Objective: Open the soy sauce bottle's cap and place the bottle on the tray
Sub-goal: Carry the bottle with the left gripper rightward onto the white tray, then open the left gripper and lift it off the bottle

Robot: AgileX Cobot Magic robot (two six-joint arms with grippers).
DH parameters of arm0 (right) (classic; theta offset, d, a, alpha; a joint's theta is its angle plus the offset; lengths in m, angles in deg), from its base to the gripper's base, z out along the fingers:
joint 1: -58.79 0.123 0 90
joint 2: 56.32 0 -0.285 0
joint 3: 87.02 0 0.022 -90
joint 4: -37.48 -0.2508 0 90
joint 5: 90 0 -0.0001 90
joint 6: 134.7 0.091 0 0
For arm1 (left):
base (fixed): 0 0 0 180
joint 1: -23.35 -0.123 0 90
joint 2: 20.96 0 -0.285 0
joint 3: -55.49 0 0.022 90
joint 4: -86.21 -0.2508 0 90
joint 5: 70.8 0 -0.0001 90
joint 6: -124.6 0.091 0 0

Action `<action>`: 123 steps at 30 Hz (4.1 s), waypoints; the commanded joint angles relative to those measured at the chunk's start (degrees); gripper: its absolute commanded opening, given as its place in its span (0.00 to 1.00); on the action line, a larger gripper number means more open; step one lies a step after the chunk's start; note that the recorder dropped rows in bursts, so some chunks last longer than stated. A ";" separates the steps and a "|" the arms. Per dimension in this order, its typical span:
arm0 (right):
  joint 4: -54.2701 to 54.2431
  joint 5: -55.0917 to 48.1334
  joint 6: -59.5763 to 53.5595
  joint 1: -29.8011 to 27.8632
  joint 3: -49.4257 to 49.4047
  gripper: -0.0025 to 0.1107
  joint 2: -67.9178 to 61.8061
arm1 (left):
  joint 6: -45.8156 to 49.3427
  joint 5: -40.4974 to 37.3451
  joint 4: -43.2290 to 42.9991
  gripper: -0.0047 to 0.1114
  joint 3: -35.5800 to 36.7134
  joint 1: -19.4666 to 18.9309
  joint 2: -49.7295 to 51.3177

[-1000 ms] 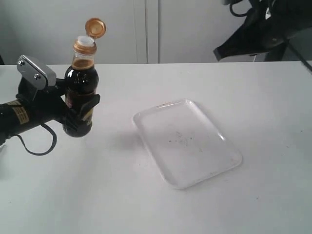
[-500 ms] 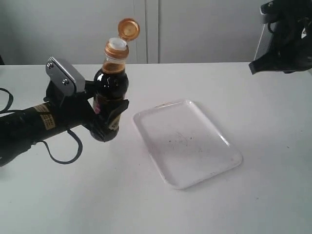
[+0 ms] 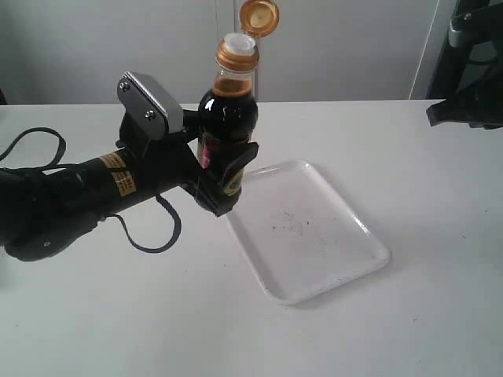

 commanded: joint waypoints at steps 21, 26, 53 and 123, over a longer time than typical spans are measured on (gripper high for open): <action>-3.75 1.19 -1.43 -0.70 -0.23 0.02 -6.98 | -6.38 6.00 8.29 0.04 -13.18 6.01 9.85; -3.86 1.68 -1.43 -0.70 -0.23 0.02 -7.98 | -6.38 6.00 11.70 0.04 -14.56 7.81 11.66; -5.31 5.94 -1.43 -0.70 -0.23 0.02 -8.16 | -0.19 6.00 12.44 0.04 -20.16 9.96 20.79; -5.31 6.32 -2.66 -0.70 -0.23 0.02 -10.50 | 3.31 6.00 14.12 0.95 -19.92 9.97 20.17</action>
